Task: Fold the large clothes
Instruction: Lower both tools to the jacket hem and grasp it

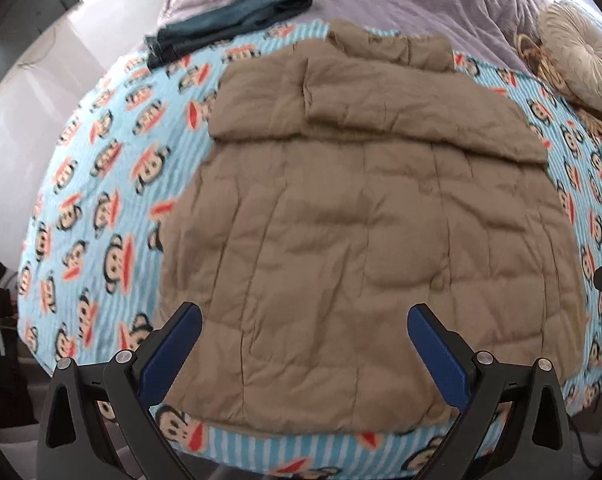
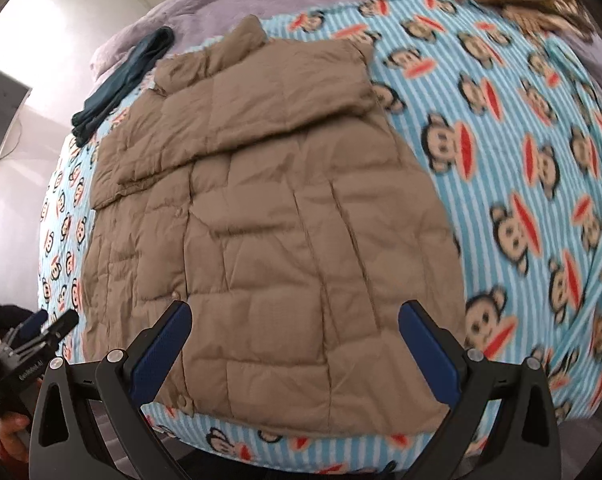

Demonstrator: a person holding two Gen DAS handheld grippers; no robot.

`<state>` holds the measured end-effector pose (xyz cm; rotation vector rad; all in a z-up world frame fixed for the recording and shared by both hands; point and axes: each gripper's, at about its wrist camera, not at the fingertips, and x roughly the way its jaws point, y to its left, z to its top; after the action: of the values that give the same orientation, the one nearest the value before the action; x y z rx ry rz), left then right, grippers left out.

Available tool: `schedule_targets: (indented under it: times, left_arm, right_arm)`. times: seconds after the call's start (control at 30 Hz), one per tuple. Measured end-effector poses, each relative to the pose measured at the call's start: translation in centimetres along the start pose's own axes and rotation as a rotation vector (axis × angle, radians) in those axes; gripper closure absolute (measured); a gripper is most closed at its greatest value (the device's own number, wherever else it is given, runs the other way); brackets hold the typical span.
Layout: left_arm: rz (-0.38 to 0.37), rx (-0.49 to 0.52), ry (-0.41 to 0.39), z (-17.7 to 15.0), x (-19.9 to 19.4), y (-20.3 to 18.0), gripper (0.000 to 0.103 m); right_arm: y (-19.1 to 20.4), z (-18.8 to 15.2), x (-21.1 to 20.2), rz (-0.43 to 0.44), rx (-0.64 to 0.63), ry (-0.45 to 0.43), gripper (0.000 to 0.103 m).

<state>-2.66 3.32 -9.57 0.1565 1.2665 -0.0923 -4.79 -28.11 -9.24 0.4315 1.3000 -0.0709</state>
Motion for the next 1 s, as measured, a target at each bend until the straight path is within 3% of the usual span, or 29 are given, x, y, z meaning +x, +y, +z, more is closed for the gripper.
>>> schedule_targets:
  times: [0.27,0.57,0.73,1.0]
  left_arm:
    - [-0.039,0.042,0.066,-3.7,2.0,3.5,0.000]
    - [-0.081,0.074,0.090,-6.4,2.7,6.7,0.000]
    - [-0.244,-0.024,0.095,-7.6,2.8,9.9,0.000]
    - [-0.446,-0.204,0.203,-10.5,5.7,13.5,0.000]
  right_arm:
    - [-0.1,-6.5,2.6,0.064,0.219,0.095,0.000]
    - [-2.1,-11.1,3.1,0.134,0.450,0.092,0.000]
    - [-3.3,-12.4,3.4,0.193,0.537,0.086,0.000]
    - [-7.5,-14.3,4.3,0.332,0.748,0.052,0.000]
